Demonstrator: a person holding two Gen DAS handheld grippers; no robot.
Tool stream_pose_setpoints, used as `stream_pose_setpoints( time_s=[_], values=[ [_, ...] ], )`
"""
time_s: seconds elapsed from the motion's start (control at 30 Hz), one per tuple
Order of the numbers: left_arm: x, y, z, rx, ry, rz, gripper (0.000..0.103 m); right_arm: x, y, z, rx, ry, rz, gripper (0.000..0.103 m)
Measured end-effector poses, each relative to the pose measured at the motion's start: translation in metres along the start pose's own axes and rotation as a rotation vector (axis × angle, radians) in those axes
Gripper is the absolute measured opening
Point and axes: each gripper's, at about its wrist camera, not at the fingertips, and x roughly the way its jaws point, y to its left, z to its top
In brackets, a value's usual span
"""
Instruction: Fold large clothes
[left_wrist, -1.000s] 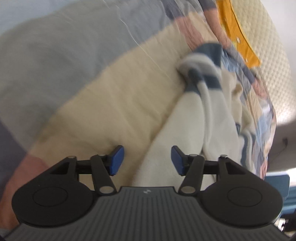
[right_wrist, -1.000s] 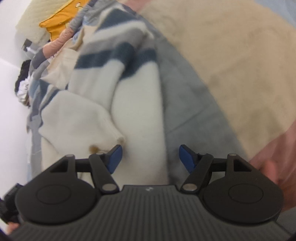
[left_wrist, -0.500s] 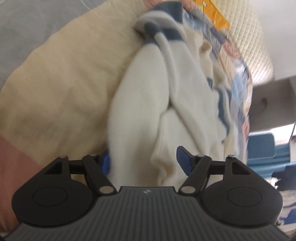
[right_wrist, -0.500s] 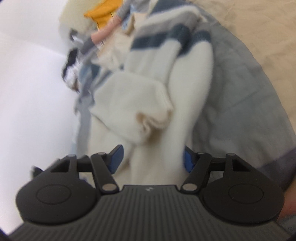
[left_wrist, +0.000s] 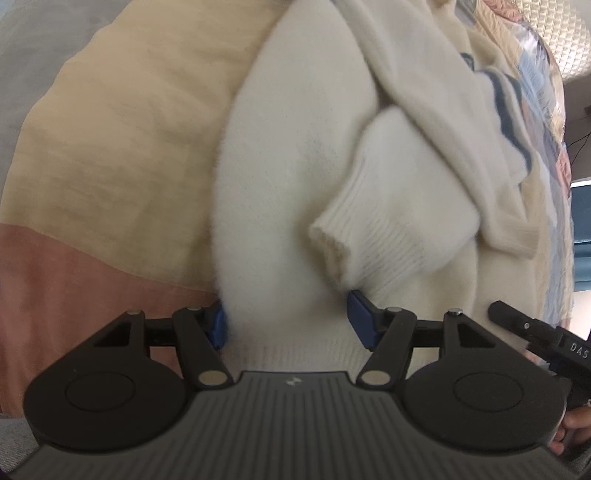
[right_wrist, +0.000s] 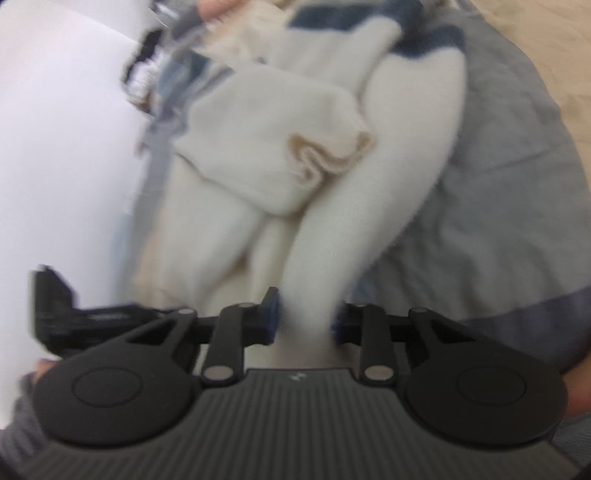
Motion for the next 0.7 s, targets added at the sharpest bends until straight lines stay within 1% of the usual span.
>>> stream_pose_setpoints(
  time_s=[0.03, 0.07, 0.13, 0.17, 0.2, 0.23, 0.27, 0.3, 0.4, 0.57, 0.63, 0.7],
  values=[
    [0.001, -0.002, 0.0, 0.01, -0.004, 0.009, 0.059, 0.003, -0.001, 0.0, 0.009, 0.008, -0.017, 0.03],
    [0.002, -0.004, 0.0, 0.02, -0.013, 0.019, 0.055, 0.007, -0.003, 0.001, 0.021, 0.023, -0.047, 0.029],
    [0.0, -0.008, -0.002, 0.036, -0.039, 0.02, 0.043, 0.016, -0.005, 0.002, 0.043, 0.042, -0.105, 0.03],
    [0.0, -0.009, -0.002, 0.041, -0.048, 0.023, 0.04, 0.02, -0.003, 0.003, 0.047, 0.036, -0.111, 0.03],
    [-0.001, -0.011, -0.001, 0.044, -0.059, 0.019, 0.031, 0.019, -0.003, 0.004, 0.06, 0.016, -0.114, 0.03],
    [-0.003, -0.013, 0.0, 0.044, -0.068, 0.01, 0.025, 0.017, -0.004, 0.003, 0.076, -0.002, -0.106, 0.029],
    [-0.007, -0.012, 0.0, 0.036, -0.077, 0.001, 0.024, 0.017, -0.004, 0.001, 0.074, -0.014, -0.091, 0.027],
    [-0.012, -0.011, 0.0, 0.028, -0.089, -0.015, 0.022, 0.015, -0.003, 0.001, 0.069, -0.029, -0.071, 0.024],
    [-0.036, -0.007, -0.003, -0.009, -0.141, -0.103, 0.02, -0.009, -0.009, 0.0, 0.084, -0.089, 0.049, 0.021],
    [-0.102, -0.006, -0.007, -0.03, -0.279, -0.27, 0.019, -0.052, -0.006, 0.004, 0.07, -0.207, 0.23, 0.016],
    [-0.128, -0.008, -0.007, -0.031, -0.333, -0.318, 0.018, -0.071, -0.005, 0.006, 0.048, -0.258, 0.294, 0.015],
    [-0.148, -0.011, -0.008, -0.036, -0.366, -0.357, 0.018, -0.085, -0.004, 0.006, 0.048, -0.3, 0.364, 0.015]
  ],
)
